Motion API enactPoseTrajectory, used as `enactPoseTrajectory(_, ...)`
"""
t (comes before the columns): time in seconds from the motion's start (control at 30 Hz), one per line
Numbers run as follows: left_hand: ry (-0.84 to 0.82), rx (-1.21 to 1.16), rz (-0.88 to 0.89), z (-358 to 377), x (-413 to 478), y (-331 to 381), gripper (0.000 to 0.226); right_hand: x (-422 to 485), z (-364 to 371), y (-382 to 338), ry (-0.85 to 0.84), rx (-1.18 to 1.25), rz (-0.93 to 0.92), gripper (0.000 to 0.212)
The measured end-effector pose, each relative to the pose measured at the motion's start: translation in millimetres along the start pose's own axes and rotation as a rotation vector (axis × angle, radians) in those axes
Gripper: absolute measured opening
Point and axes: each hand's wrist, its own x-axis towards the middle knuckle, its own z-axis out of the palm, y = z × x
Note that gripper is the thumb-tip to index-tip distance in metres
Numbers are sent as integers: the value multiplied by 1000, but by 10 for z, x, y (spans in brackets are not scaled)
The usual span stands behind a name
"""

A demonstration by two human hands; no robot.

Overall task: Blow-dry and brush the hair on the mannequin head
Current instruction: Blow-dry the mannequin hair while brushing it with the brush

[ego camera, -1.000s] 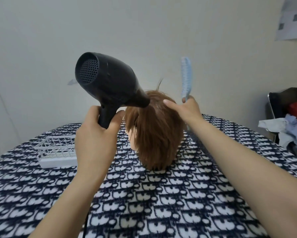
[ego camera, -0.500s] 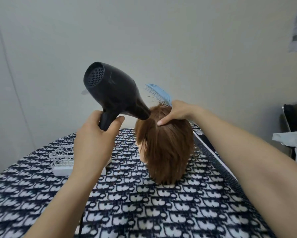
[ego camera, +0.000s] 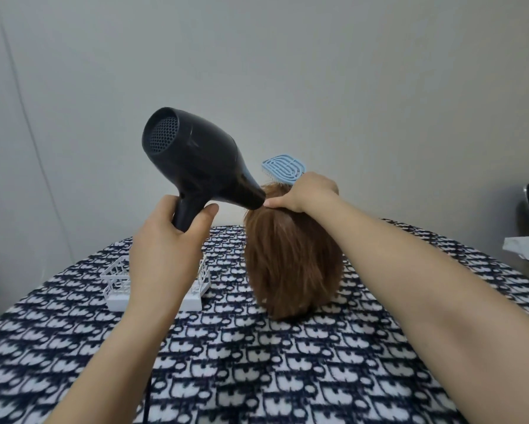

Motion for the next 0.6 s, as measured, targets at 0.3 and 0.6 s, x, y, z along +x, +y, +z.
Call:
enactPoseTrajectory(0.3, -14, 4, -18, -50, 12, -38, 39, 7, -264, 344, -197, 69, -211, 96)
enactPoseTrajectory(0.6, -24, 8, -6, 24, 10, -30, 31, -46, 20, 407, -143, 253, -407, 65)
